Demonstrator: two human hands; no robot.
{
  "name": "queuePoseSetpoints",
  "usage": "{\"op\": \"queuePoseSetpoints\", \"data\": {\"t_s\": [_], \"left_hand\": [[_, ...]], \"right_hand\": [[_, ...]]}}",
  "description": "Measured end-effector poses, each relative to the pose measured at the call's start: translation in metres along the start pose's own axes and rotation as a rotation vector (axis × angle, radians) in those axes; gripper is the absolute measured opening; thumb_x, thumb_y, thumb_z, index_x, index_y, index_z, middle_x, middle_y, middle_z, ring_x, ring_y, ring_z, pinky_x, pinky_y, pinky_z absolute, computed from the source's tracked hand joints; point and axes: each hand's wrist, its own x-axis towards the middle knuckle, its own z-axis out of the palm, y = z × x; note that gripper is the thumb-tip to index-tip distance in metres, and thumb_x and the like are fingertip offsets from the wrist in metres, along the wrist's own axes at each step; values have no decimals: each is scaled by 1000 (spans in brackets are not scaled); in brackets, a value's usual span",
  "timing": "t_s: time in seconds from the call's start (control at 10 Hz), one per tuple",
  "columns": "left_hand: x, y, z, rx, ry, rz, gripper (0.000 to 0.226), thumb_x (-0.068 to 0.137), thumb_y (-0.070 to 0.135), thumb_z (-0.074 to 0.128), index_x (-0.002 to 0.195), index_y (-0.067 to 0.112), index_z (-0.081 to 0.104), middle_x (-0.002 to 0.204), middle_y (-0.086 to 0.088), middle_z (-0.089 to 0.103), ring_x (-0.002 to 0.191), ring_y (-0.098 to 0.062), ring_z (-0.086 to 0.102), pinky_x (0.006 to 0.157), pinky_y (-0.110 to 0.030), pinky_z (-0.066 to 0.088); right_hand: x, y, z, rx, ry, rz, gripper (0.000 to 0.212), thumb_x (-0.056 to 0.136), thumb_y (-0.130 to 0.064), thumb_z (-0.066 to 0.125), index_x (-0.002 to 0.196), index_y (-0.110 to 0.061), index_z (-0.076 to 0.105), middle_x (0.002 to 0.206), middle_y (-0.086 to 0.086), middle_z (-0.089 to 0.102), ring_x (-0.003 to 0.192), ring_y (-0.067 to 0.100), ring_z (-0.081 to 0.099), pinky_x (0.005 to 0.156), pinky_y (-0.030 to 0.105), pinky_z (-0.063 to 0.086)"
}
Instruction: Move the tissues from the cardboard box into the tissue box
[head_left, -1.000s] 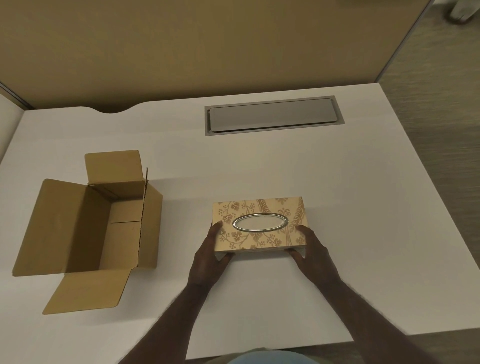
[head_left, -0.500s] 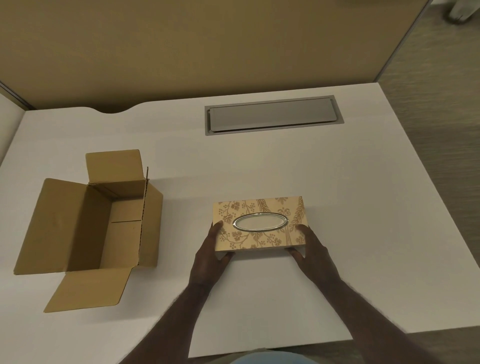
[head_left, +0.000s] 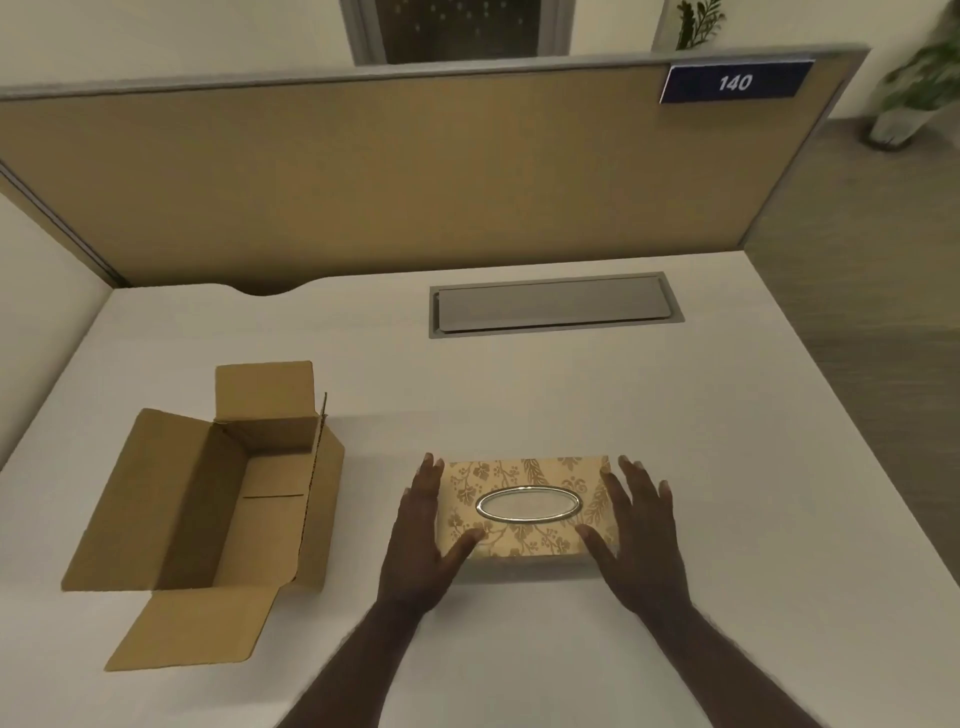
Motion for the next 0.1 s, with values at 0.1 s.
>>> {"op": "queuePoseSetpoints", "data": {"t_s": [0.1], "left_hand": [[20, 13, -13, 139, 47, 30, 81, 91, 71, 30, 156, 30, 4, 166, 10, 0, 152, -7, 0, 123, -37, 2]], "right_hand": [[29, -16, -14, -21, -21, -60, 64, 99, -51, 29, 149, -12, 31, 158, 12, 33, 148, 27, 23, 122, 47, 12]]}}
